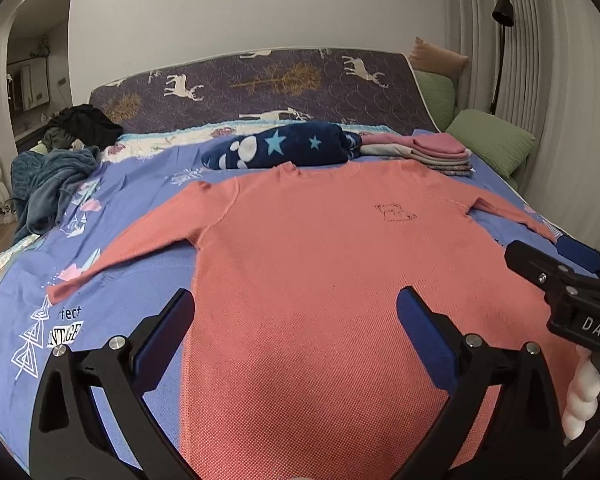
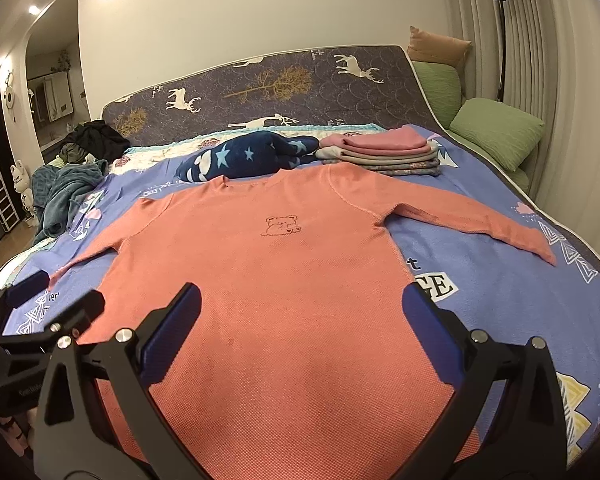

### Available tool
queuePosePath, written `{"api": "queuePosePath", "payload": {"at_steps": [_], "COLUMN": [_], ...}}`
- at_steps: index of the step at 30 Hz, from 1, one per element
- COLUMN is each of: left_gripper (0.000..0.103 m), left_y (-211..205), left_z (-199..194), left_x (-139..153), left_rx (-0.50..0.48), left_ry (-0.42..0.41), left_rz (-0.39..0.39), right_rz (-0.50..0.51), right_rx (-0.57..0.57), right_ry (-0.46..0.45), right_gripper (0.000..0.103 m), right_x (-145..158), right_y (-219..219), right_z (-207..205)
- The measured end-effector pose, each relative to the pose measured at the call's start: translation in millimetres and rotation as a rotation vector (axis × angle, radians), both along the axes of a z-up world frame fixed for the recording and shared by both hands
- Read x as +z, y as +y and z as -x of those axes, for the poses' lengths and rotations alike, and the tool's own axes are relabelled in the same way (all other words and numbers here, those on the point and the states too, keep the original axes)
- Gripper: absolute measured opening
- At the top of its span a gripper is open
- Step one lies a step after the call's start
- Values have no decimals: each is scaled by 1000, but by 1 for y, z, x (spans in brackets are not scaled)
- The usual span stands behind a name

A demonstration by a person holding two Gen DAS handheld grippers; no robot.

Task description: Fold small clothes

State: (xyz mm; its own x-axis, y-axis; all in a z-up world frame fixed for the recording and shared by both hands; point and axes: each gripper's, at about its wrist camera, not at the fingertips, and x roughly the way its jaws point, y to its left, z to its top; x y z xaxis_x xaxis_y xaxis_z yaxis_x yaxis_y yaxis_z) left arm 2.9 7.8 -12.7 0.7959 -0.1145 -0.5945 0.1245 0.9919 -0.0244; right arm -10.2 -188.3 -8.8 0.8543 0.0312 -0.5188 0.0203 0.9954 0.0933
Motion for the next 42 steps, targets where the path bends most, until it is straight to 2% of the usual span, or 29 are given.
{"api": "queuePosePath", "payload": {"at_steps": [1,4,7,13,30,33,35,36,38,40,42], "left_gripper": [100,100,100,92,92,92,91,86,82,77,72], "left_y": [1,2,8,16,45,52,59,64,83,108,141], "left_z": [0,-3,-4,-9,-18,-21,-26,-29,-39,-49,-61], "left_x": [-1,-3,-3,-7,-13,-14,-15,-15,-18,-24,-34], "left_rx": [0,7,8,-17,0,3,9,12,22,53,110], "left_ry": [7,12,21,37,26,29,38,44,70,110,162], "left_rz": [5,-53,-33,12,86,99,110,119,191,280,373], "right_rz": [1,5,10,24,75,89,90,84,70,57,54], "right_rx": [0,2,4,15,35,56,76,86,99,105,93], "right_ry": [2,6,11,20,30,23,20,22,33,52,71], "right_gripper": [101,101,101,101,101,93,80,76,64,57,55], "right_x": [-1,-1,-2,-4,-7,-6,-5,-5,-6,-8,-11], "right_y": [1,3,5,14,37,43,46,46,45,41,38], "right_z": [-1,-2,-5,-10,-27,-31,-33,-36,-41,-47,-53]}}
